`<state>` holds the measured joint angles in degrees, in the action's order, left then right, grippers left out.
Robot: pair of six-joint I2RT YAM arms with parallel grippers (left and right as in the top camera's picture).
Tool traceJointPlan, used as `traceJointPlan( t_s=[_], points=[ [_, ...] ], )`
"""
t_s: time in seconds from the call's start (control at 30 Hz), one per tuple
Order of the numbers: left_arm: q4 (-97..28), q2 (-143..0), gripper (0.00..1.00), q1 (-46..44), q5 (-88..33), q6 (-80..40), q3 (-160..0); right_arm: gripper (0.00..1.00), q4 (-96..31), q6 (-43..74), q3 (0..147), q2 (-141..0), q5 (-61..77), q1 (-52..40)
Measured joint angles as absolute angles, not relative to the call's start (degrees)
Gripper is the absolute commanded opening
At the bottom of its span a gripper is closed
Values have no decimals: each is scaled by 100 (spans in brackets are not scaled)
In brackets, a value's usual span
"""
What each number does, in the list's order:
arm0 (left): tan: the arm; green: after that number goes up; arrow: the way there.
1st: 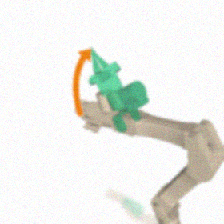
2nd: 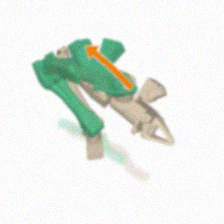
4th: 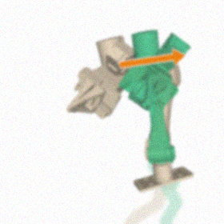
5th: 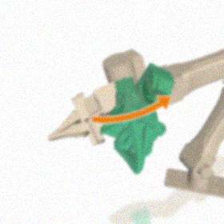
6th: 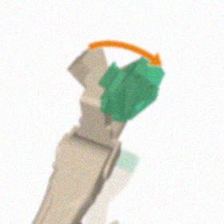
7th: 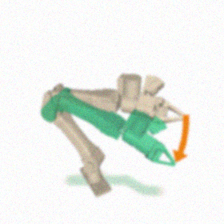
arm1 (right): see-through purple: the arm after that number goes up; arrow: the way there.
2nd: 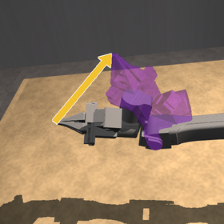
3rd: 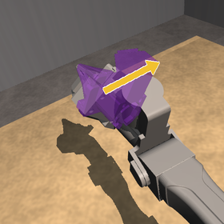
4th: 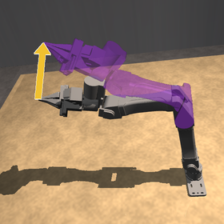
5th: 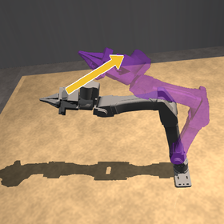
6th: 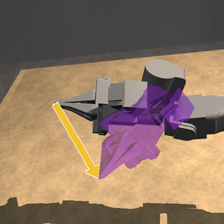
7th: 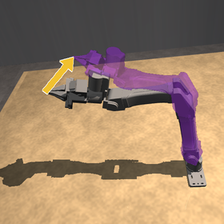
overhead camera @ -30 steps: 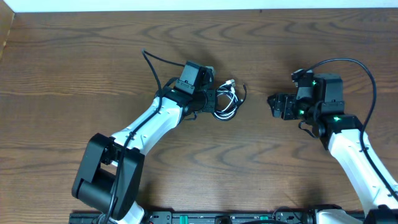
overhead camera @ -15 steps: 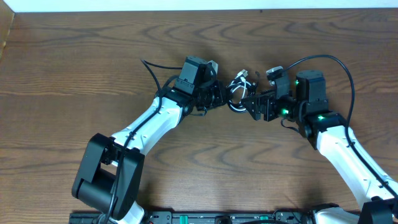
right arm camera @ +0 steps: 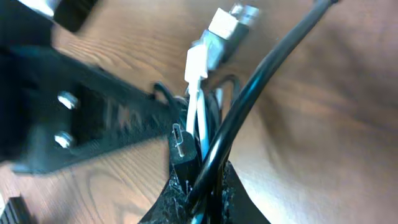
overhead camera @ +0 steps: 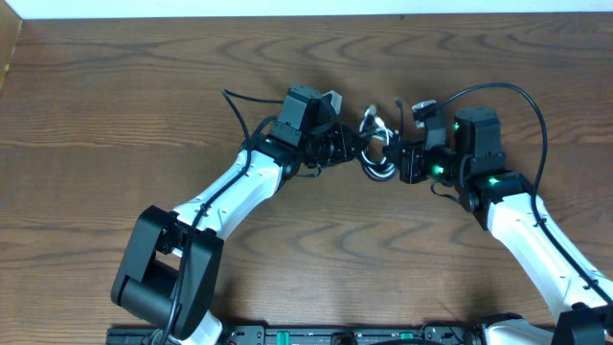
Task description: Untangle cables
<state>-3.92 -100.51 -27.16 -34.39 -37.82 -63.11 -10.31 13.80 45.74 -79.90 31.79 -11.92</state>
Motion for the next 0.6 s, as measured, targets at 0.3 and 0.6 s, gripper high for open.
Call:
traceJointPlan(
  t_s=[0.3,0.6],
  points=[
    [-399,-10051,60,-2635,-3188,-3022,-6311,1,-1090,1365,4574,-7990,3063,-1192],
    [-403,-10051,60,-2635,-3710,-2333,-6311,1,-687,1455,4574,-7990,3520,-1192]
  ],
)
